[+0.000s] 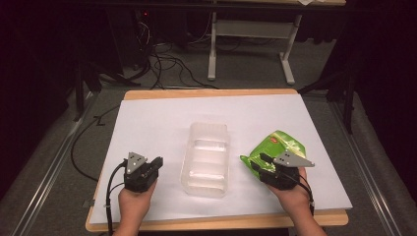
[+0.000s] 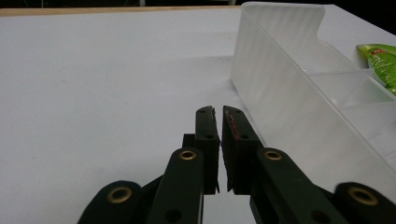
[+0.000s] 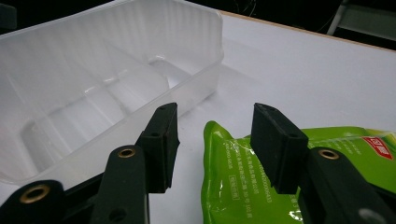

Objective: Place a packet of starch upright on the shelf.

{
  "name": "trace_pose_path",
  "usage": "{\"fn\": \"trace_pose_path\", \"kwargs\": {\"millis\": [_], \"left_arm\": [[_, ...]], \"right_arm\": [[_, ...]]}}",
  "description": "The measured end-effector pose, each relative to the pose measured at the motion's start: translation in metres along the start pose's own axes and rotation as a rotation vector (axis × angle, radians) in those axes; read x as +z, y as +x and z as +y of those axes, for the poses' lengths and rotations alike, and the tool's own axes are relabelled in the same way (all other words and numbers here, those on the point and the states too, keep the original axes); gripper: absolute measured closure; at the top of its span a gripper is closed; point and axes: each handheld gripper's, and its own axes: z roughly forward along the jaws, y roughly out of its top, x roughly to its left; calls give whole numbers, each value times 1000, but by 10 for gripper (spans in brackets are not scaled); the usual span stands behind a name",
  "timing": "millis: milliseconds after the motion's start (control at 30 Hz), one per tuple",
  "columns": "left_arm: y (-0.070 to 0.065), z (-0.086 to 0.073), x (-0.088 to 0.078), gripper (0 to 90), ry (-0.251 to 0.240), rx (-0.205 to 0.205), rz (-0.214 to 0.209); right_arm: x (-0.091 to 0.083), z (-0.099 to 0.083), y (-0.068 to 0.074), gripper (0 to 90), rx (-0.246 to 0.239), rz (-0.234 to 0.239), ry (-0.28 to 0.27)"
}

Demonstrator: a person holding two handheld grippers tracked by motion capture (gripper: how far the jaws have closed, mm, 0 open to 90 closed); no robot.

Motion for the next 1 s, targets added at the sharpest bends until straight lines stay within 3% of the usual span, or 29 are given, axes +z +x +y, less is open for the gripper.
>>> {"fn": "trace_pose_path", "kwargs": {"millis": [367, 600, 667, 700, 800, 867, 1000], "left_arm": [[-16, -9, 9, 900, 41, 29, -49], [-40, -25, 22, 900, 129, 65, -91], [-50, -29, 23, 900, 149, 84, -111], [-50, -29, 23, 900, 149, 84, -111], [-55, -30, 23, 900, 151, 87, -119], [-56, -31, 24, 900, 158, 85, -133], [-65, -32, 24, 900, 162, 90, -164]], "right_arm": [[-2, -1, -8, 510, 22, -1, 6], [-3, -2, -22, 510, 48, -29, 10], [-5, -2, -35, 517, 68, -65, 13], [-5, -2, -35, 517, 68, -65, 13], [-6, -7, -59, 515, 117, -114, 27], [-6, -9, -63, 515, 124, -127, 33], [-8, -14, -85, 501, 158, -178, 46]]}}
